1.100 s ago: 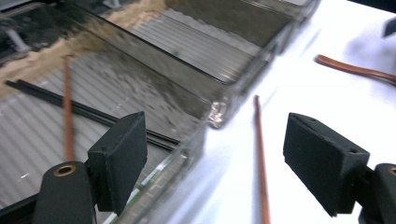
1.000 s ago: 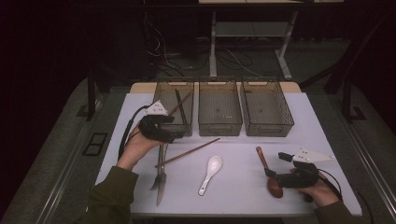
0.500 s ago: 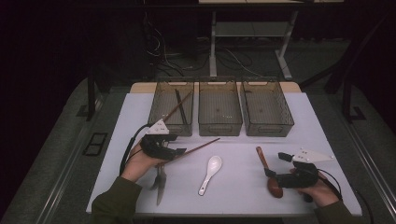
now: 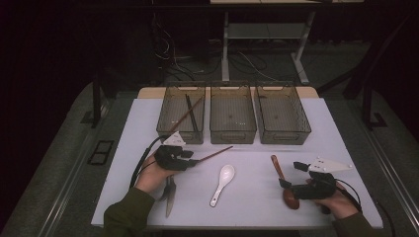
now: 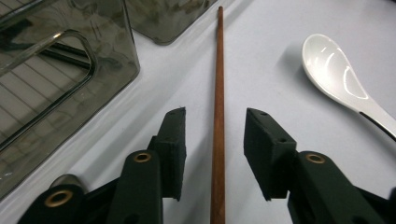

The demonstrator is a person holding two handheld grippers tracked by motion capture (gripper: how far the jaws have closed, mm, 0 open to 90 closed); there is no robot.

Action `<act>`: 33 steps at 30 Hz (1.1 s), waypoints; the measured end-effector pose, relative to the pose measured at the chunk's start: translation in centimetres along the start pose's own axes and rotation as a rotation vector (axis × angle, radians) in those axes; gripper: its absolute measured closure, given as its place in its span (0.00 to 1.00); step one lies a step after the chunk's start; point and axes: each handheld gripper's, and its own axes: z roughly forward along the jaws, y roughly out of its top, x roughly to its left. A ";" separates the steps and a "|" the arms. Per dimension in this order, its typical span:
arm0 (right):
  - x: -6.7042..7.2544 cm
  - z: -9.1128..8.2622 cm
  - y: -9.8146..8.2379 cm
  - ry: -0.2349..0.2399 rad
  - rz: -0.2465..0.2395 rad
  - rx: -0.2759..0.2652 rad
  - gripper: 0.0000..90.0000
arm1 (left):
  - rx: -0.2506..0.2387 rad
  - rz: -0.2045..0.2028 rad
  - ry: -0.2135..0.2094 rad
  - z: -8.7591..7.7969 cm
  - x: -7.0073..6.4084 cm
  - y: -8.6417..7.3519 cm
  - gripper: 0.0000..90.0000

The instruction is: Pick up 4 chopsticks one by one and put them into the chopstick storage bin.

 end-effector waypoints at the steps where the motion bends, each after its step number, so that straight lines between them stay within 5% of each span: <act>1: 0.0 0.0 0.0 0.000 0.001 0.001 0.15 | 0.001 -0.009 -0.004 0.2 0.0 0.0 0.66; 33: 0.0 0.0 0.0 0.003 -0.005 0.003 0.15 | 0.073 0.010 -0.018 1.5 0.0 -0.3 0.90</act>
